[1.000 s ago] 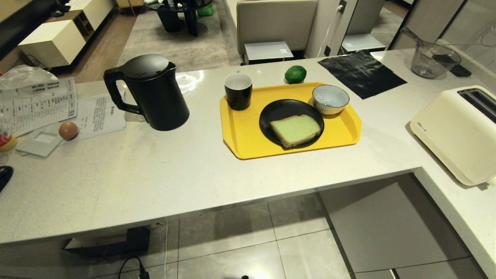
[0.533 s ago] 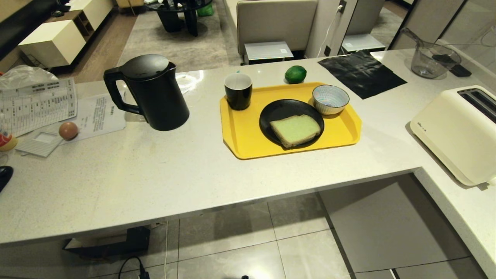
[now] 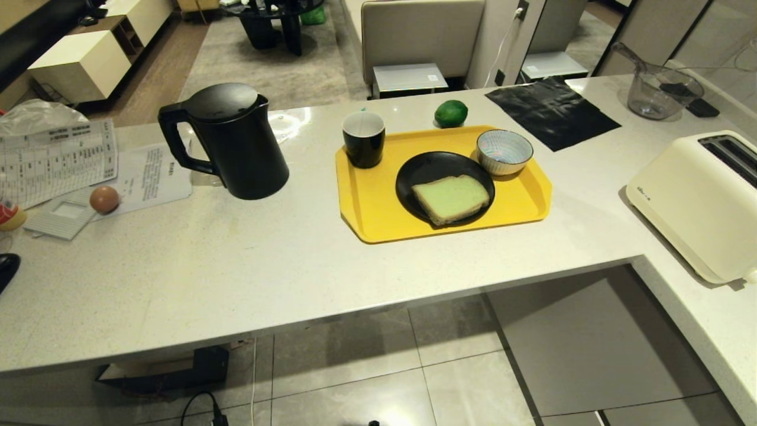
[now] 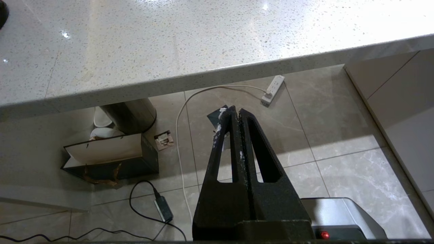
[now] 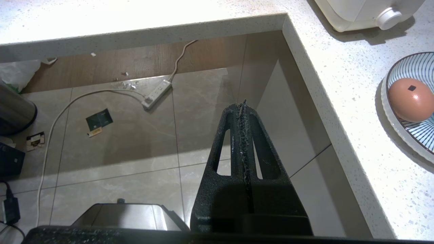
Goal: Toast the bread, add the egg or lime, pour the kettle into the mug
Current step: Pick up the egg
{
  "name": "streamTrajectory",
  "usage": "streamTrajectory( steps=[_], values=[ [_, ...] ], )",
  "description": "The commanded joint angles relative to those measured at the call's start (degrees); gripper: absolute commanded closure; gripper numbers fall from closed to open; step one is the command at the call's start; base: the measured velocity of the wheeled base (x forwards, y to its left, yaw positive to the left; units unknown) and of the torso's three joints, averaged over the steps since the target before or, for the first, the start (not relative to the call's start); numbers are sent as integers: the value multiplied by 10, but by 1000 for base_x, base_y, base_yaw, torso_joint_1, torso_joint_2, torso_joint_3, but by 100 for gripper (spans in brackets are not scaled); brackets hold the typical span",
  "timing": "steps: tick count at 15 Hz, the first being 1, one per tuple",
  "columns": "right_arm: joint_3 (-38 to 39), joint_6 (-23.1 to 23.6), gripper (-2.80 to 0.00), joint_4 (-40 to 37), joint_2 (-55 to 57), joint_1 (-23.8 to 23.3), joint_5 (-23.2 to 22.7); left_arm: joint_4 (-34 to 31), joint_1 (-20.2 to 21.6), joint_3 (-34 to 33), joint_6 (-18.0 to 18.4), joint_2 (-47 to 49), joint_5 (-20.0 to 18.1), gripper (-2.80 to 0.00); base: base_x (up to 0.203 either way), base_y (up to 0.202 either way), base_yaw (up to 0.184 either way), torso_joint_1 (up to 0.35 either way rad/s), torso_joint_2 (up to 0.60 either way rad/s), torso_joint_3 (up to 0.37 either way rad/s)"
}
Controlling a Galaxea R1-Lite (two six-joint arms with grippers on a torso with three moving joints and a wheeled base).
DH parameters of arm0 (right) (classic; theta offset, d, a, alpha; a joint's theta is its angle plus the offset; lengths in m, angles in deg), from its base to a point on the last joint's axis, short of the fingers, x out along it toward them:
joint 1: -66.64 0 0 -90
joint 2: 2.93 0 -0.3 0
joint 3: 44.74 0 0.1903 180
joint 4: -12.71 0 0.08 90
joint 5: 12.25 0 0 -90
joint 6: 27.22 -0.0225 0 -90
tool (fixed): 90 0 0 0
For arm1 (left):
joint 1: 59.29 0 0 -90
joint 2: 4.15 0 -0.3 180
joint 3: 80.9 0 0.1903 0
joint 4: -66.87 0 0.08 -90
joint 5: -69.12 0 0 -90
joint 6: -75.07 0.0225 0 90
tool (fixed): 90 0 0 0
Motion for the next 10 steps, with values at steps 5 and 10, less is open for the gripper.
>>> streamTrajectory(
  steps=[5,10],
  values=[
    [5,1,0,0,1,0,-3,0,0,0,-1,0,0,0,0,0,0,0,0,0],
    [5,1,0,0,1,0,-3,0,0,0,-1,0,0,0,0,0,0,0,0,0]
  ],
)
